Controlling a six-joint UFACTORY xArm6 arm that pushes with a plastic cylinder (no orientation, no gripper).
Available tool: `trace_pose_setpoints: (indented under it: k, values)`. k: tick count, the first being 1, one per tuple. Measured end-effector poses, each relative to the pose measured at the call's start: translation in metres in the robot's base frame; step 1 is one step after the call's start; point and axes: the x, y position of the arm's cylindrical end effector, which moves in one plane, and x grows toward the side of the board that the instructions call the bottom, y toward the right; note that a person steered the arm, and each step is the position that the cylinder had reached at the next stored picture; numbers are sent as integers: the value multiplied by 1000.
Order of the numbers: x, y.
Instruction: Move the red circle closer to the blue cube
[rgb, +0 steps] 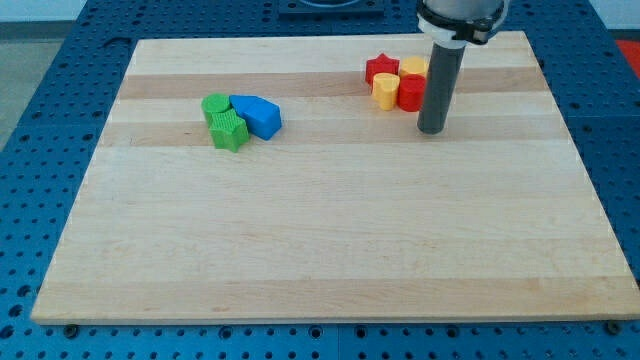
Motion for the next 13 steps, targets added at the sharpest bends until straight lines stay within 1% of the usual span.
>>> trace_pose_setpoints:
  k: [1, 2, 3, 4, 5, 6, 7, 8, 9, 10, 12, 13]
  values:
    - [-27, 32]
    - [-52, 43]
    - [-65, 42]
    - [-75, 28]
    - [-72, -6]
    - [-47, -57]
    - [-16, -84]
    - [-14, -62]
    - [-8, -25]
    - [17, -33]
    - [21, -160]
    - [24, -160]
